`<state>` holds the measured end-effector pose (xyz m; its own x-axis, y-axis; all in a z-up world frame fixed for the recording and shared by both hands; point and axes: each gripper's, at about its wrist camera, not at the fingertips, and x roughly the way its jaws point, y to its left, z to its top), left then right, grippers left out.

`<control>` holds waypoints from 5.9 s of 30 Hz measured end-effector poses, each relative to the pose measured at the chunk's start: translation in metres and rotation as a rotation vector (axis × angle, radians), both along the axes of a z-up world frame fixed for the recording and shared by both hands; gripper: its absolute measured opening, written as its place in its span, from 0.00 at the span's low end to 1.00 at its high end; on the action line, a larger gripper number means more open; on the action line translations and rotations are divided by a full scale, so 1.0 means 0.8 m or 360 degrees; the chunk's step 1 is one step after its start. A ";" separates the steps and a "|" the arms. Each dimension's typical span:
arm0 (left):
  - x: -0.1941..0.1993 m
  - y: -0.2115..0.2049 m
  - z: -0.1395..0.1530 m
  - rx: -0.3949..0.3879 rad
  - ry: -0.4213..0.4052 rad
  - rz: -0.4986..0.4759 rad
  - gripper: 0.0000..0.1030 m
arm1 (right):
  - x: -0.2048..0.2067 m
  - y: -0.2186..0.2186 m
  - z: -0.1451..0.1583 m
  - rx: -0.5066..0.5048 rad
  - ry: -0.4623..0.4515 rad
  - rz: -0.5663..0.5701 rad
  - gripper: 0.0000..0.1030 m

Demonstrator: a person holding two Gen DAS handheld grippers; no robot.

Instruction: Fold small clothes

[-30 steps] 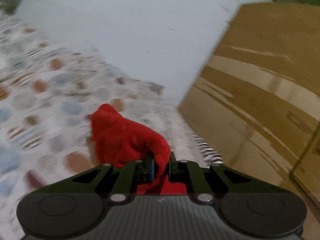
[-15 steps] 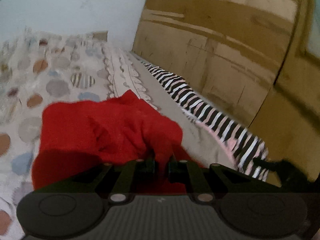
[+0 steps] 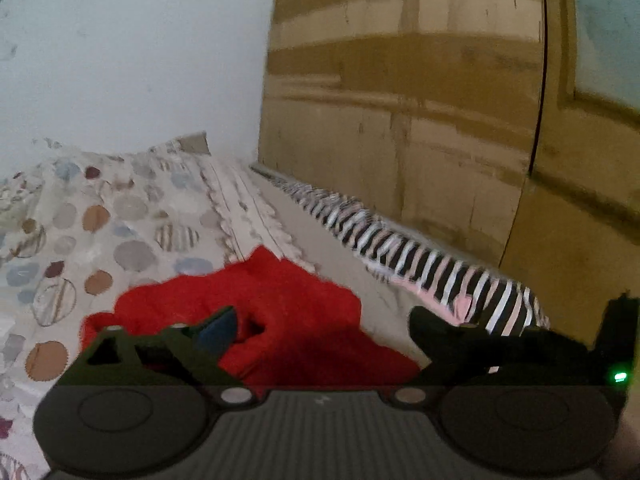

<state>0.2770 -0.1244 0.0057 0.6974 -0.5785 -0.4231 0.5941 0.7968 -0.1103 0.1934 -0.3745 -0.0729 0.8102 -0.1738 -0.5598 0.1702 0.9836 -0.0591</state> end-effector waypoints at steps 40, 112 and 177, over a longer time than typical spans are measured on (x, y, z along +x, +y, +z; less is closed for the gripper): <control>-0.006 0.063 -0.048 0.0086 -0.0107 0.0041 0.72 | 0.232 0.014 0.032 0.1331 0.0192 0.0418 0.23; 0.065 0.063 -0.112 -0.0273 0.0819 0.0332 1.00 | 0.121 -0.040 0.036 0.0787 -0.0101 0.0354 0.89; 0.079 0.059 -0.144 -0.0630 0.0925 0.0405 1.00 | 0.249 -0.053 0.004 0.0315 -0.0105 0.0426 0.23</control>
